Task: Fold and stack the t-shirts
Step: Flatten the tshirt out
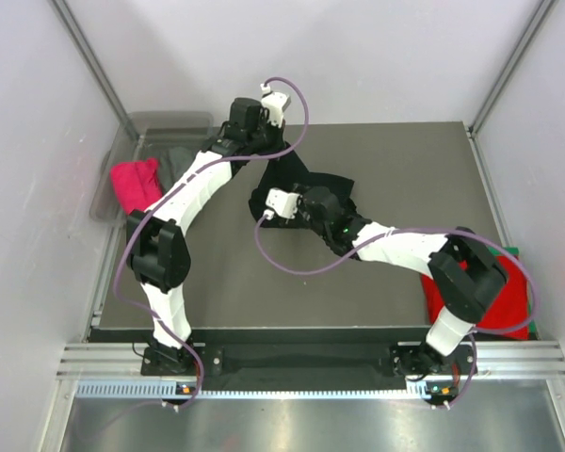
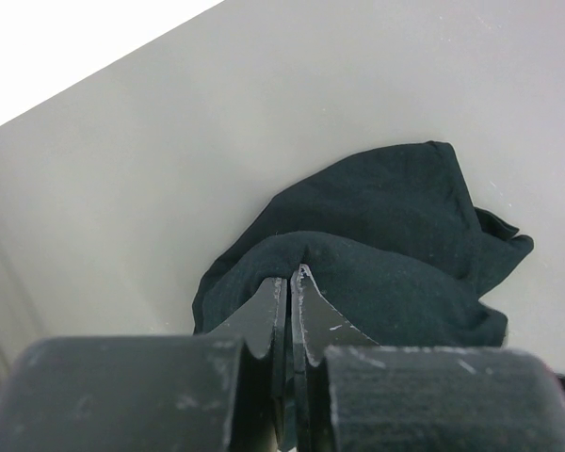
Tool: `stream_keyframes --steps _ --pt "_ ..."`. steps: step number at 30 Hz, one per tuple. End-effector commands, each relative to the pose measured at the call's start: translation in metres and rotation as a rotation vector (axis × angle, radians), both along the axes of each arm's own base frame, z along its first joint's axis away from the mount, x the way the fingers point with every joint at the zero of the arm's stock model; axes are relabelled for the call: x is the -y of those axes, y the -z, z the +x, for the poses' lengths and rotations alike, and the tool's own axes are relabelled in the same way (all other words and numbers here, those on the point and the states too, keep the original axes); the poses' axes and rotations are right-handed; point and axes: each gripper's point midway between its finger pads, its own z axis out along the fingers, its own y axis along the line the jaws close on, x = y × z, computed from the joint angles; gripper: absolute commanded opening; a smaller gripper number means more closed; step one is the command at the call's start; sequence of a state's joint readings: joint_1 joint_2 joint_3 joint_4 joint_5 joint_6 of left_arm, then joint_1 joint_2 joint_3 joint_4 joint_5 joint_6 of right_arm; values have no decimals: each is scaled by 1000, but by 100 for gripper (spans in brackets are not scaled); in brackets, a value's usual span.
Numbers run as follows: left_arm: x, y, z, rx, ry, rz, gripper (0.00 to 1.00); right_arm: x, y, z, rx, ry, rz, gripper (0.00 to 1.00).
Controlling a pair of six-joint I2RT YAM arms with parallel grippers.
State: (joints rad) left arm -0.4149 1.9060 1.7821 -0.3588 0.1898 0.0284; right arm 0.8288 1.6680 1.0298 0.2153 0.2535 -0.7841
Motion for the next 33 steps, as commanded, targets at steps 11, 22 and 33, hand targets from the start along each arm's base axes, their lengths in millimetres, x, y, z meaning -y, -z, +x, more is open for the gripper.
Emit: stream_keyframes --steps 11,22,33 --pt "-36 -64 -4 179 -142 41 98 81 -177 28 449 225 56 0" --pt "-10 52 -91 -19 150 92 72 219 -233 59 461 495 178 0" --pt "21 162 -92 -246 198 253 64 231 -228 63 428 526 209 0"
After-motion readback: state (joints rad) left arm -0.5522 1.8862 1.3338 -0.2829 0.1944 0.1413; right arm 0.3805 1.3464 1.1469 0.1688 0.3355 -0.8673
